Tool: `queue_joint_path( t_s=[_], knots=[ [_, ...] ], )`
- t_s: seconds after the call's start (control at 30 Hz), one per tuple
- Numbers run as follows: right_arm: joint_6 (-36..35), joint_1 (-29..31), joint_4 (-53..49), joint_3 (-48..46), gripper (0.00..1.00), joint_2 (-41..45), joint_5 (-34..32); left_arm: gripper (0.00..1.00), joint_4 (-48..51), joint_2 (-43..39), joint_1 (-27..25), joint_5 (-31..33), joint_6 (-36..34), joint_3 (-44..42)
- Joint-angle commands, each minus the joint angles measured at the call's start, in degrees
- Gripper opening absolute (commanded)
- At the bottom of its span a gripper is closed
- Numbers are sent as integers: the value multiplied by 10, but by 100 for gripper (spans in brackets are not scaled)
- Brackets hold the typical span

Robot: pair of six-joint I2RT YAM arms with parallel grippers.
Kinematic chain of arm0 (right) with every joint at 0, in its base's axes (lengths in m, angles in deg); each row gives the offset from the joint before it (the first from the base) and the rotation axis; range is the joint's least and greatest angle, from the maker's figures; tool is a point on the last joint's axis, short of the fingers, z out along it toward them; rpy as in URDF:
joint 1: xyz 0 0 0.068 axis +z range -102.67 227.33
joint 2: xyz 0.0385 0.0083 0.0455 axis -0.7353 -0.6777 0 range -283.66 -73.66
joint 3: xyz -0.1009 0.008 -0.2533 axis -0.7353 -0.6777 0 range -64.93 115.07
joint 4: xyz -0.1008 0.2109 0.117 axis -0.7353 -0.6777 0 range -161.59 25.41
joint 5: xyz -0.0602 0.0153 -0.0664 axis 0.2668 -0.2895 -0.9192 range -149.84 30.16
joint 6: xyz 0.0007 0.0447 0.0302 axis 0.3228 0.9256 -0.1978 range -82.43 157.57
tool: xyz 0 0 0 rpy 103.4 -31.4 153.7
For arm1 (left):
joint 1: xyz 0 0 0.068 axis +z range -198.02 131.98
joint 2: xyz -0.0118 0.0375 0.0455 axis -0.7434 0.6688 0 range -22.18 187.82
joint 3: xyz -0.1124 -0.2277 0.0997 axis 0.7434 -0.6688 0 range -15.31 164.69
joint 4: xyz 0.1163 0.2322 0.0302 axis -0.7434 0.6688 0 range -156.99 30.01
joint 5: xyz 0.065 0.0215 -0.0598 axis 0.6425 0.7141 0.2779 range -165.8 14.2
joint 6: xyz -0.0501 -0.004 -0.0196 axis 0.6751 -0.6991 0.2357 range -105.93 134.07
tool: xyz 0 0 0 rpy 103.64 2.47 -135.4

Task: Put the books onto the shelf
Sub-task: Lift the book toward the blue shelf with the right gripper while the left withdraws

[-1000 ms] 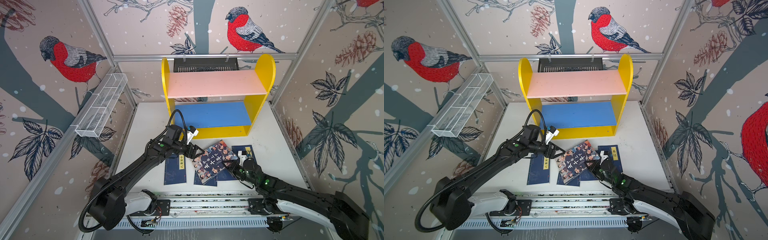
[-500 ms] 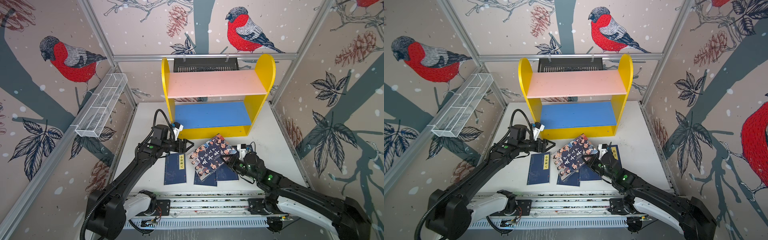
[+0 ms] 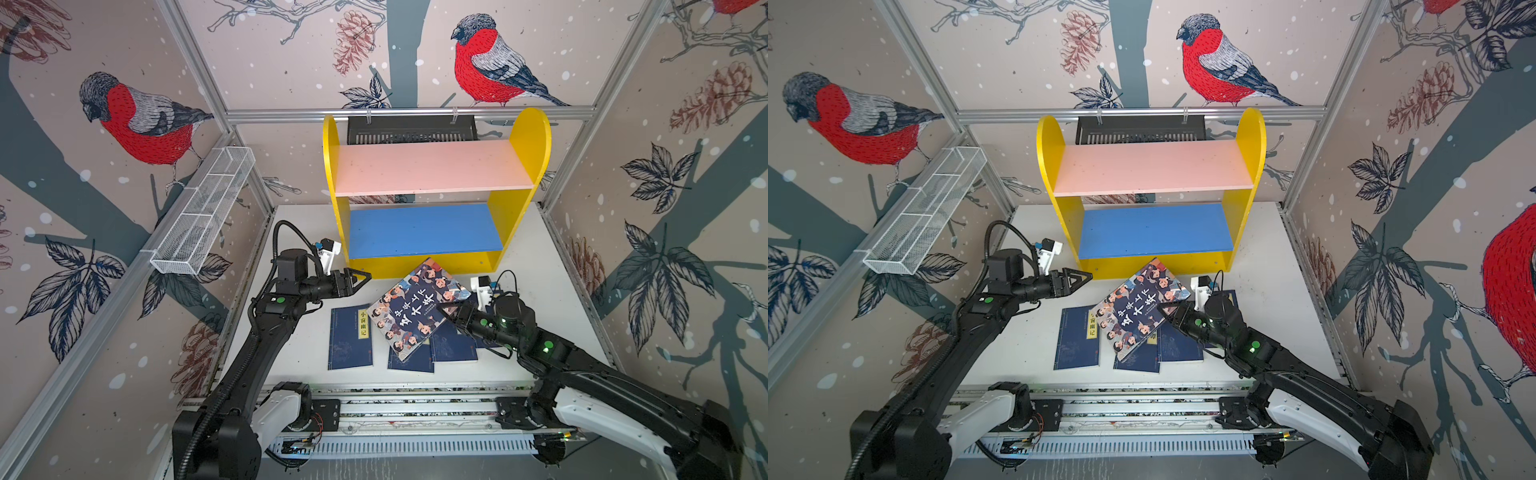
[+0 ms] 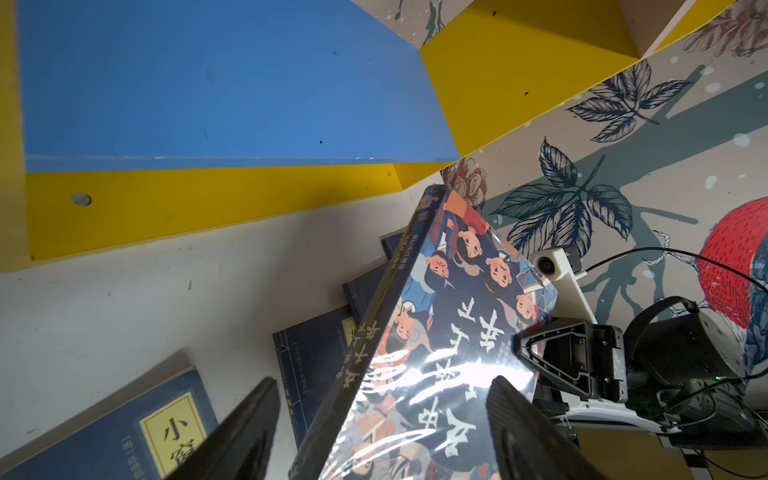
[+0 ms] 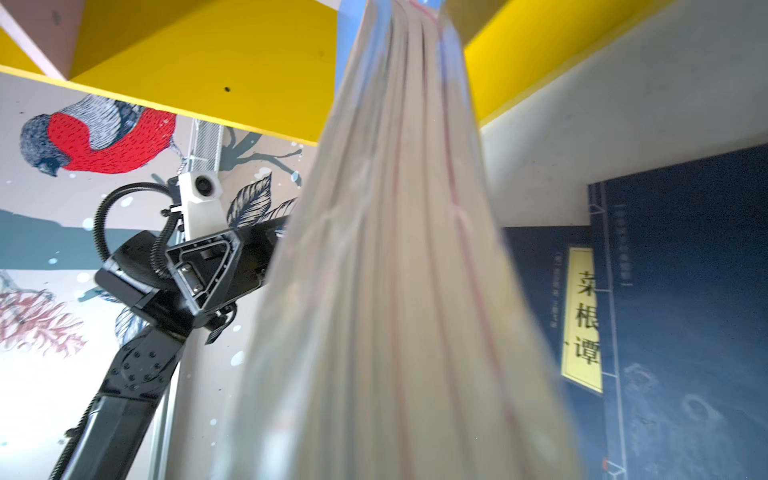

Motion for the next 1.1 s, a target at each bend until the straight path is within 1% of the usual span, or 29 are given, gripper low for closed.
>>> queue_joint_path(
  t_s=[0.0,0.1,0.17,0.23,0.43,0.6,0.73,0.93,1.07],
  knots=[
    [-32,-1,82,38,2,-9,57,79,-31,-1,22,-9,-1,8],
    [-46,0,80,75,2,-24,78,78,-23,7,53,21,-11,21],
    [-53,-1,80,100,2,-35,90,78,-24,10,78,16,-4,26],
    [-65,-1,75,130,2,-48,102,78,-31,9,91,8,4,30],
    [-88,-1,62,209,2,-83,139,78,-36,6,109,-9,14,43],
    [-101,-1,64,267,2,-105,154,78,-34,7,127,11,26,48],
    [-116,-4,53,321,2,-130,162,79,-41,10,146,2,44,51],
    [-128,-16,47,392,2,-167,166,79,-53,9,148,4,56,36],
    [-122,-38,60,433,2,-197,176,79,-69,10,148,-2,55,26]
  ],
)
